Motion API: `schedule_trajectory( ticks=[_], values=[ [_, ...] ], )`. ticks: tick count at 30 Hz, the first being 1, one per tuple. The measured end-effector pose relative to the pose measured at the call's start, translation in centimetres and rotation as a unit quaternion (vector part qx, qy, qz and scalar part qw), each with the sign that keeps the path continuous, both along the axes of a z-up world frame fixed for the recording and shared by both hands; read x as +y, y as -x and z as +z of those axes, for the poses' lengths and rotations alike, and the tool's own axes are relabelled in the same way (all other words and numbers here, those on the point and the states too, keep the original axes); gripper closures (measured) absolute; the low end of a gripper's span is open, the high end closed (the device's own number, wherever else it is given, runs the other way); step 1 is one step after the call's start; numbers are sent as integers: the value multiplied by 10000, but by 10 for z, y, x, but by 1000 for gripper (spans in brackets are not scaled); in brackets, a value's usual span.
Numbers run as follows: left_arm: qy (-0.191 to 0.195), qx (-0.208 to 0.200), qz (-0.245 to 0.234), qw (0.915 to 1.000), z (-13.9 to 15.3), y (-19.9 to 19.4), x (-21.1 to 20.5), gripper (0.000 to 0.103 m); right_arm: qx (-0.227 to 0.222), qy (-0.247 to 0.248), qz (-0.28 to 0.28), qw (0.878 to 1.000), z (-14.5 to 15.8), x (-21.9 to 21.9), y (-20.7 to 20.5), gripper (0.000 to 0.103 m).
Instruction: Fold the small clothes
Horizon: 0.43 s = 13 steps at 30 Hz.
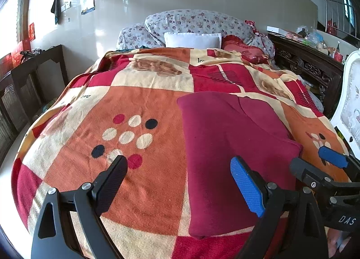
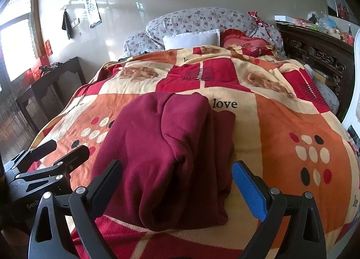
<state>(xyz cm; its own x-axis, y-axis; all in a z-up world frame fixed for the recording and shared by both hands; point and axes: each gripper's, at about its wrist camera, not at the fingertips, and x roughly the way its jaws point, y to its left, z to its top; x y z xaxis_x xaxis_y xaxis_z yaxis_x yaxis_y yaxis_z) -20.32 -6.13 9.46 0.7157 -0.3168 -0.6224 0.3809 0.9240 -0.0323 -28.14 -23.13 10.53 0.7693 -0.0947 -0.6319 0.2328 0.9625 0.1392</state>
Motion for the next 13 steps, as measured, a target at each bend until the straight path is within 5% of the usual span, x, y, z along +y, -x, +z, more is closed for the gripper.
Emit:
schedule_trajectory(
  ticks=[13],
  values=[
    [-49, -86, -81, 9999, -3, 0, -5, 11, 54, -85, -30, 9999, -5, -10, 0, 2]
  ],
)
